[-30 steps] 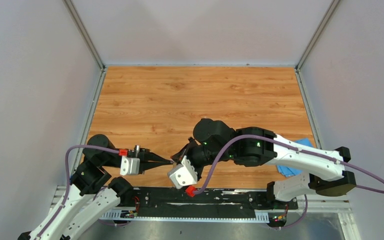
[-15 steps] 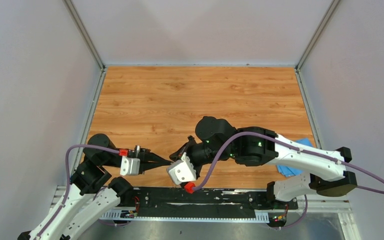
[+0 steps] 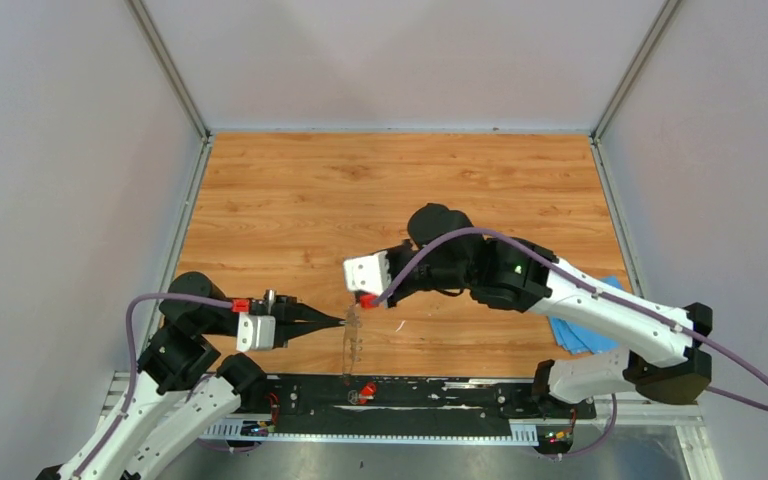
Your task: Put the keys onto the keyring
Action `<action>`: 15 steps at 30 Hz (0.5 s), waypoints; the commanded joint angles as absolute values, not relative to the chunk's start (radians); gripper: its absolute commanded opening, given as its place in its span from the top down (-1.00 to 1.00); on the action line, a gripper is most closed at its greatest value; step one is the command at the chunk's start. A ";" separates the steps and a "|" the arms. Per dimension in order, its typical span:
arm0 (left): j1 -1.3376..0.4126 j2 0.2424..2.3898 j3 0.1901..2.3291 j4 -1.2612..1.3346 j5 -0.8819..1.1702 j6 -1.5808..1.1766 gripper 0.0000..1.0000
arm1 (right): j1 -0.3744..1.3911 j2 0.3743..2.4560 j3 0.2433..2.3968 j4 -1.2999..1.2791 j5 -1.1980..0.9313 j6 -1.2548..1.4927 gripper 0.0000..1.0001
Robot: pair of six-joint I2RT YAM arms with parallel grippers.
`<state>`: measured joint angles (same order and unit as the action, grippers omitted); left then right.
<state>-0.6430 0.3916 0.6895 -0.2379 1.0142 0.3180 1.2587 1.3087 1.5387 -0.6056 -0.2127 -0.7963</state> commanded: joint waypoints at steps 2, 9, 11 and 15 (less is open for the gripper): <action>-0.644 0.327 0.689 -0.286 0.897 0.356 1.00 | 1.148 1.113 1.170 -0.363 -0.108 -0.497 0.31; -0.644 0.253 0.716 -0.460 0.777 0.430 1.00 | 1.160 0.967 0.622 0.129 -0.300 -0.321 0.21; -0.644 0.248 0.734 -0.503 0.763 0.435 1.00 | 1.182 1.024 0.565 0.242 -0.348 -0.299 0.21; -0.644 0.240 0.754 -0.550 0.725 0.461 1.00 | 1.241 1.217 0.582 0.292 -0.444 -0.349 0.21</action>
<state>-0.6430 0.2577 0.7097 -0.4770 0.7914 0.4210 1.1828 1.0847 0.5694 0.0650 -0.3061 -0.3672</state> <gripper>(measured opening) 0.003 0.393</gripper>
